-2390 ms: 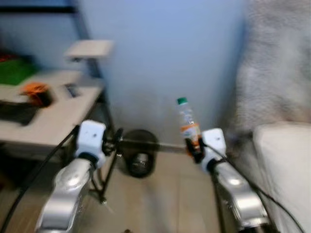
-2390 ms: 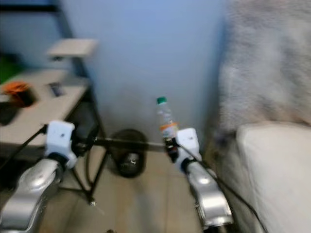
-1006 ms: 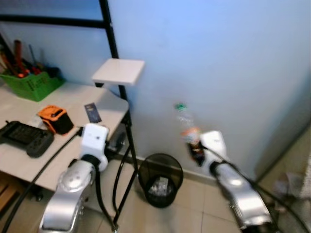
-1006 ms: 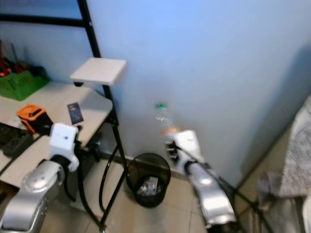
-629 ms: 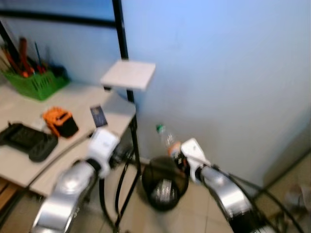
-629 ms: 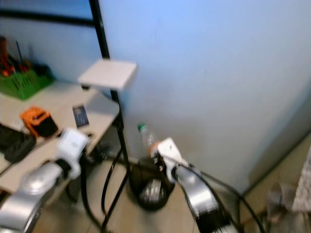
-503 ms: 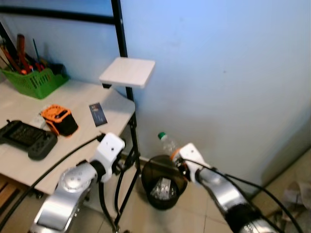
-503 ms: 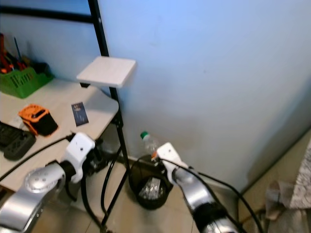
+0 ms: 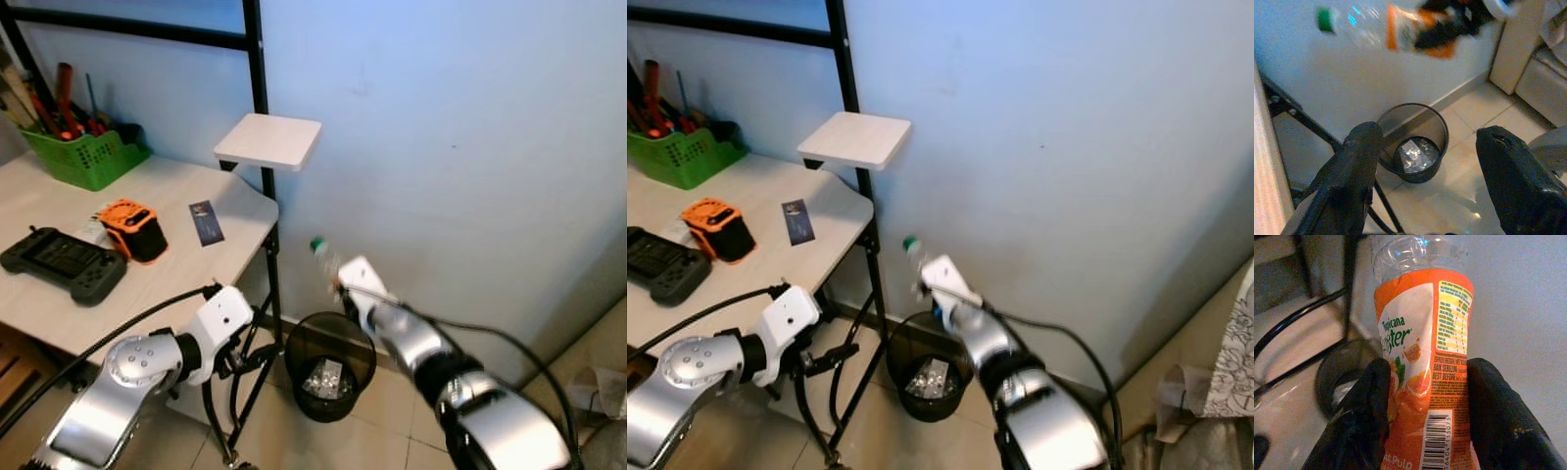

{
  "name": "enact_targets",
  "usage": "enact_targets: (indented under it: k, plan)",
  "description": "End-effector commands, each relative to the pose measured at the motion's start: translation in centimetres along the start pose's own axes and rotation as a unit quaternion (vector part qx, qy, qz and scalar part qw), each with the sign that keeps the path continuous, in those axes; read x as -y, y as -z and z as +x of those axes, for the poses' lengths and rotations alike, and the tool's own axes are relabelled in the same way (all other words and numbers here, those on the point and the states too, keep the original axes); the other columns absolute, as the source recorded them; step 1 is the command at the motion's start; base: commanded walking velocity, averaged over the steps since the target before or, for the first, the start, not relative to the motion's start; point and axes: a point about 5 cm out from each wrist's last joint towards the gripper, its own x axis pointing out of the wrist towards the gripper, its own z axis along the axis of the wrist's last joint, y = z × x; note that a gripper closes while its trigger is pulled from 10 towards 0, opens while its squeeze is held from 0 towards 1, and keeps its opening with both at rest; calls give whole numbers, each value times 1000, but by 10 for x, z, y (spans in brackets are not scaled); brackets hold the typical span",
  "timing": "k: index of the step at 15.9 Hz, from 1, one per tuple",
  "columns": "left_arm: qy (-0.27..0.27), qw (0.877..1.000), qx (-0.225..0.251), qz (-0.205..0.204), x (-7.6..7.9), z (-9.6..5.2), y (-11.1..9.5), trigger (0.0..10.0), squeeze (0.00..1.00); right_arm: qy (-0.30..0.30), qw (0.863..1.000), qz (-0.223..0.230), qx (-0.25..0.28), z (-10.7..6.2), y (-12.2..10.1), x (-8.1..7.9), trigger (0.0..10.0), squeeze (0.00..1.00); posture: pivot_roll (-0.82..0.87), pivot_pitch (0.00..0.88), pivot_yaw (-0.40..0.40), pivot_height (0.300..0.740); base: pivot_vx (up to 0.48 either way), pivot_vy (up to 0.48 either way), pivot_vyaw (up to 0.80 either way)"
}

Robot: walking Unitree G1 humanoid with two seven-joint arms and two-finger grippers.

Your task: Clean up the room

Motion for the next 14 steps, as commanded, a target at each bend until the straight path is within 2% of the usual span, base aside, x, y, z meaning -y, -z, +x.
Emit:
enact_targets:
  k: [1,6,10,11,12,14]
  plan:
    - [6,1000,-4,7,2,-2,-1,10000,0,10,1000,2,10,1,-8,5,10000,0,-10,38,8,740,0,0,0]
    - [16,1000,-13,7,9,-8,2,10000,0,24,999,23,32,2,-26,10,10000,0,5,101,-13,740,0,0,0]
    - [15,1000,-18,7,9,-12,3,10000,0,20,999,26,40,2,-33,8,10000,0,10,100,-14,740,0,0,0]
    - [15,1000,-18,7,9,-12,3,10000,0,20,999,27,40,2,-33,8,10000,31,10,100,-14,740,0,0,0]
    - [14,1000,-19,8,9,-12,3,10000,0,25,998,33,42,2,-34,8,10000,1000,13,98,-14,740,0,0,0]
    - [13,1000,-20,7,9,-12,3,10000,0,30,998,37,43,2,-34,8,10000,1000,13,98,-13,740,0,0,0]
